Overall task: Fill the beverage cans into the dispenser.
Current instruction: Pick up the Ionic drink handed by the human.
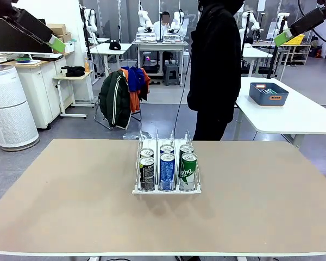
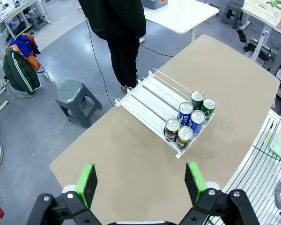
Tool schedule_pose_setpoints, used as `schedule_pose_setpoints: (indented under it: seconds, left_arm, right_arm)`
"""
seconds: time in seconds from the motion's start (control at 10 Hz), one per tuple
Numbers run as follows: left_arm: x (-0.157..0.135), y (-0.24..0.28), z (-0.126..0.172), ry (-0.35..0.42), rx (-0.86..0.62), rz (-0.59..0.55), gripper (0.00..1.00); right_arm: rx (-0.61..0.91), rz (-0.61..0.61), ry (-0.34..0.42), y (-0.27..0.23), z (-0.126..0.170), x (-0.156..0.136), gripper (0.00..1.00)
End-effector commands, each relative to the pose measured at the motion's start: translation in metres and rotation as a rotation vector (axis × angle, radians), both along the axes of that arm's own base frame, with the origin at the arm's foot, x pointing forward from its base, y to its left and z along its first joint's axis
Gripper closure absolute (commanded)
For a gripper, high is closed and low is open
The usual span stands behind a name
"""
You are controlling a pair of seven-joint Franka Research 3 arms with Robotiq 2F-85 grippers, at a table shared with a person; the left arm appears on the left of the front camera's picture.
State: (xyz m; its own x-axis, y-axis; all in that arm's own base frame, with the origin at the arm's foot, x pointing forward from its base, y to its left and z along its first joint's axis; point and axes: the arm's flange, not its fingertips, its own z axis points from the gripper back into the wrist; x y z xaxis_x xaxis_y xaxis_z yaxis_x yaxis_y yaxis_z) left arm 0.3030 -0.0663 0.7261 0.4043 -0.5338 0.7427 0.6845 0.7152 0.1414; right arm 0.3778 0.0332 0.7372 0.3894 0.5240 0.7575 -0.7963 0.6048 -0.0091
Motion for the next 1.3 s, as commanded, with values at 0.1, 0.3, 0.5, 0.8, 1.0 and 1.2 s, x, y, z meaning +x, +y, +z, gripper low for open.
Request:
schedule_pose_setpoints:
  seconds: [0.1, 0.3, 0.5, 0.8, 1.0, 1.2]
  left_arm:
    - [-0.001, 0.004, 0.002, -0.001, -0.011, 0.008, 0.00]
    - [-0.001, 0.000, 0.001, -0.003, 0.001, 0.003, 0.00]
    - [0.002, -0.005, 0.010, 0.018, -0.018, 0.003, 0.00]
    - [0.004, -0.009, 0.015, 0.037, -0.056, -0.022, 0.00]
    - [0.005, -0.010, 0.015, 0.041, -0.069, -0.029, 0.00]
    - [0.010, -0.008, 0.014, 0.059, -0.095, -0.039, 0.00]
  right_arm:
    - [0.005, -0.001, -0.003, -0.001, 0.000, 0.001, 0.00]
    - [0.005, -0.001, -0.003, -0.001, 0.000, 0.001, 0.00]
    - [0.005, -0.001, -0.003, -0.001, 0.000, 0.001, 0.00]
    - [0.000, 0.000, 0.000, 0.000, 0.000, 0.000, 0.00]
    - [-0.009, -0.031, 0.030, 0.005, 0.007, -0.004, 0.00]
    - [-0.054, -0.026, 0.027, 0.010, 0.010, -0.009, 0.00]
